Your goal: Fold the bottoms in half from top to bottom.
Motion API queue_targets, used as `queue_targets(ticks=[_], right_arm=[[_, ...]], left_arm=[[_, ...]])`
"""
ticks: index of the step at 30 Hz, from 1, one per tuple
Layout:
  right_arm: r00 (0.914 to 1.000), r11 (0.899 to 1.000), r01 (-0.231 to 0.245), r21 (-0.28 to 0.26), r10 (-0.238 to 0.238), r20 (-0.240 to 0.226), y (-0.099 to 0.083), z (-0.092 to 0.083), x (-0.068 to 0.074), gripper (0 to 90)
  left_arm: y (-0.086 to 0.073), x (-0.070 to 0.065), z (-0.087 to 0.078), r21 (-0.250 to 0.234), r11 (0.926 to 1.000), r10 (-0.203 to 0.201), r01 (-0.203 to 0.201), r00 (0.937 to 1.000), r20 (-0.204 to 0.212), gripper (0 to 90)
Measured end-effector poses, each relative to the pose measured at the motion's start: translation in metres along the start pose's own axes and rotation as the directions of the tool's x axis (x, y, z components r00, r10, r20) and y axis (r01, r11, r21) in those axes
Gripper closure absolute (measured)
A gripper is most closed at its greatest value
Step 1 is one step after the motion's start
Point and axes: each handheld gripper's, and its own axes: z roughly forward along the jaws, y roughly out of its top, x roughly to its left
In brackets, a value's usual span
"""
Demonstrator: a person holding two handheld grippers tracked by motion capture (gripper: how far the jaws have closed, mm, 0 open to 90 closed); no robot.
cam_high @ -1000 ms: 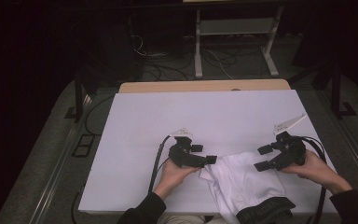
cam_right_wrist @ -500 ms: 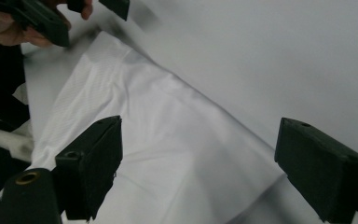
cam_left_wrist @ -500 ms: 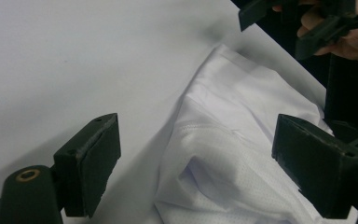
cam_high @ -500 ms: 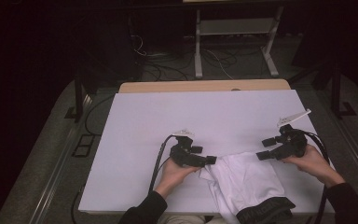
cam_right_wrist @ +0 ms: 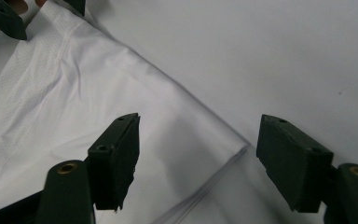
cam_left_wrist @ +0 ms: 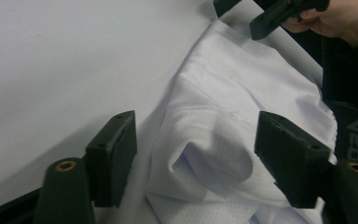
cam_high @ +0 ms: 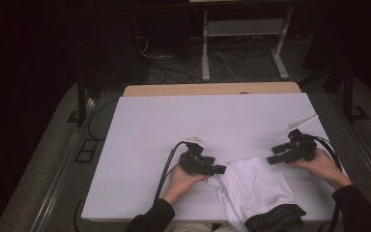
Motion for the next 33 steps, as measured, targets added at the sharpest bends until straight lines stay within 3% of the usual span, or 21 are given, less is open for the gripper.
queue_targets(ticks=[6, 11, 14, 20, 24, 28, 33], right_arm=[[0.9996, 0.999, 0.026, 0.023, -0.026, -0.003, -0.003, 0.003, -0.002, 39.8], [0.9988, 0.998, 0.049, 0.034, -0.049, 0.007, -0.004, 0.006, -0.002, 46.8], [0.9957, 0.996, 0.084, 0.036, -0.086, 0.037, -0.005, 0.007, 0.002, 57.5], [0.9955, 0.994, 0.094, 0.057, -0.094, 0.006, -0.004, 0.009, 0.003, 82.8], [0.9989, 0.999, 0.028, 0.045, -0.026, -0.040, -0.001, 0.010, -0.002, 84.9], [0.9985, 1.000, -0.022, 0.021, 0.023, -0.049, -0.001, 0.008, -0.006, 85.1], [0.9980, 0.999, -0.049, -0.007, 0.049, -0.041, 0.003, 0.006, -0.005, 85.1]], left_arm=[[-0.002, 0.000, 0.004, 0.044, 0.9988, 0.019, -0.020, 0.9995, 0.026, 45.8], [-0.002, 0.003, 0.005, 0.052, 0.9986, 0.008, -0.010, 0.9992, 0.040, 54.1], [-0.002, 0.005, 0.005, 0.063, 0.9980, 0.005, -0.007, 0.9991, 0.043, 63.1], [-0.003, 0.005, 0.005, 0.081, 0.9964, 0.022, -0.026, 0.9987, 0.047, 80.4], [-0.002, 0.005, 0.004, 0.081, 0.9963, 0.022, -0.026, 0.9985, 0.051, 85.6], [0.000, 0.006, -0.001, 0.082, 0.9961, 0.027, -0.032, 0.9982, 0.054, 86.1], [0.004, 0.005, -0.009, 0.084, 0.9956, 0.037, -0.041, 0.9982, 0.047, 86.3]])
